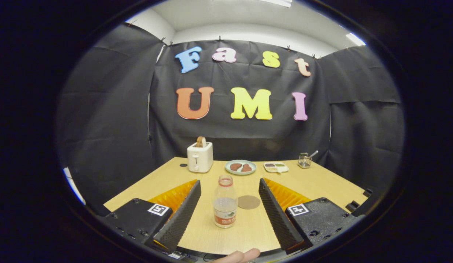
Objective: Take the bottle from table, then pour the juice into the cup, finally place the bottle on the coaster
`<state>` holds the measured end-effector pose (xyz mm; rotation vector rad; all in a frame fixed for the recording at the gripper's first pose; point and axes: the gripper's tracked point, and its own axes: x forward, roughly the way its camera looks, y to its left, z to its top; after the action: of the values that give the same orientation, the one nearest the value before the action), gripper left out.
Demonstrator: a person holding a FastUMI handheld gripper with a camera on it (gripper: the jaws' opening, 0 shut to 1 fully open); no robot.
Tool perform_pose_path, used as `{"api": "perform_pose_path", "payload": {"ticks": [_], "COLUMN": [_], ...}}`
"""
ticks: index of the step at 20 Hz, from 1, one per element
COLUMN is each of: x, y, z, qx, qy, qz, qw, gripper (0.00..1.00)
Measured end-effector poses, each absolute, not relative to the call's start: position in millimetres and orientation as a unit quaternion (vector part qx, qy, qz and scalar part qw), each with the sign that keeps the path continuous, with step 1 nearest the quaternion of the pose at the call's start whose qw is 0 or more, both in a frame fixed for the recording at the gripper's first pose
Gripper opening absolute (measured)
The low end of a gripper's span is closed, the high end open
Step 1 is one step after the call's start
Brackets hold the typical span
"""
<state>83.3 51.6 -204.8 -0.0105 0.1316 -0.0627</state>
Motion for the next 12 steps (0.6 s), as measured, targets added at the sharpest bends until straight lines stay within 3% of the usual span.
{"api": "perform_pose_path", "payload": {"ticks": [5, 12], "x": [104.6, 133.4], "y": [40.7, 52.3], "z": [-254.7, -297.0], "qx": [-0.008, -0.036], "qy": [0.074, 0.074], "qz": [-0.063, -0.059], "qw": [0.995, 0.995], "gripper": [1.0, 1.0]}}
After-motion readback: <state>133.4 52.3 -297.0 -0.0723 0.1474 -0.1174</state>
